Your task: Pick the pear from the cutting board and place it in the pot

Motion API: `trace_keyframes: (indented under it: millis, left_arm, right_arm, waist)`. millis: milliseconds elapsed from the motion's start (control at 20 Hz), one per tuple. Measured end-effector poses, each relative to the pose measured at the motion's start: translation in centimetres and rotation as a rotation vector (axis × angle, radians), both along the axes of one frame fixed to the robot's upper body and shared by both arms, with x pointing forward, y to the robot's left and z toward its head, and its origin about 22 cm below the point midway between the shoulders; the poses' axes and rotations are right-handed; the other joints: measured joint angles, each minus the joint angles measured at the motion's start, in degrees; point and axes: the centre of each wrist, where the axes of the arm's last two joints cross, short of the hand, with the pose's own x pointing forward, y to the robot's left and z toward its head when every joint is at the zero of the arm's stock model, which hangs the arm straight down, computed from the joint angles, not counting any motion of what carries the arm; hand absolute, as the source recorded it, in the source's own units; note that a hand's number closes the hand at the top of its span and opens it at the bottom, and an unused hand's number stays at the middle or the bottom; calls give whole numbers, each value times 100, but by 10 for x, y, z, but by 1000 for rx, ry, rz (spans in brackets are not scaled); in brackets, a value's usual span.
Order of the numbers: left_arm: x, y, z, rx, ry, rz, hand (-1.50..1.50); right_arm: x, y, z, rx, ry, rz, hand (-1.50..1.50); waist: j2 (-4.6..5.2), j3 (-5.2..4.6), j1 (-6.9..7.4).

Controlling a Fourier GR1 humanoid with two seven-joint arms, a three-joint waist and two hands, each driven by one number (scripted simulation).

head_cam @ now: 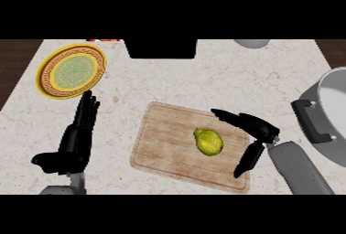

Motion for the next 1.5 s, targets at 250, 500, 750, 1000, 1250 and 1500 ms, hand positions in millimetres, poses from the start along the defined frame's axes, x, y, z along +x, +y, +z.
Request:
trace_keyframes:
  millis: [250, 500, 750, 1000, 1250, 1500]
  left_arm:
    - [-10, -2, -3, 4, 1, 4, 0]
    - [-7, 0, -2, 1, 1, 4, 0]
    - [-4, -2, 0, 3, 1, -1, 0]
    - [-6, 3, 3, -4, 4, -1, 0]
    - [-6, -1, 5, 2, 0, 2, 0]
    - [-7, 0, 1, 4, 9, 6, 0]
  right_arm:
    - [-1, 14, -12, -11, 0, 0, -150]
    - [-3, 26, -18, -2, -9, 8, 150]
    - [2, 29, -17, 10, -115, -56, 150]
    - [0, 41, -22, 22, -183, -96, 150]
    - [-1, 40, -24, -36, -245, -132, 150]
    - [1, 35, -13, -435, -392, -205, 150]
  waist:
    - [-13, -11, -3]
    - [-28, -23, -11]
    - [-21, -19, -8]
    - [-18, -14, -4]
    - [-20, -10, -3]
    - [-67, -30, -43]
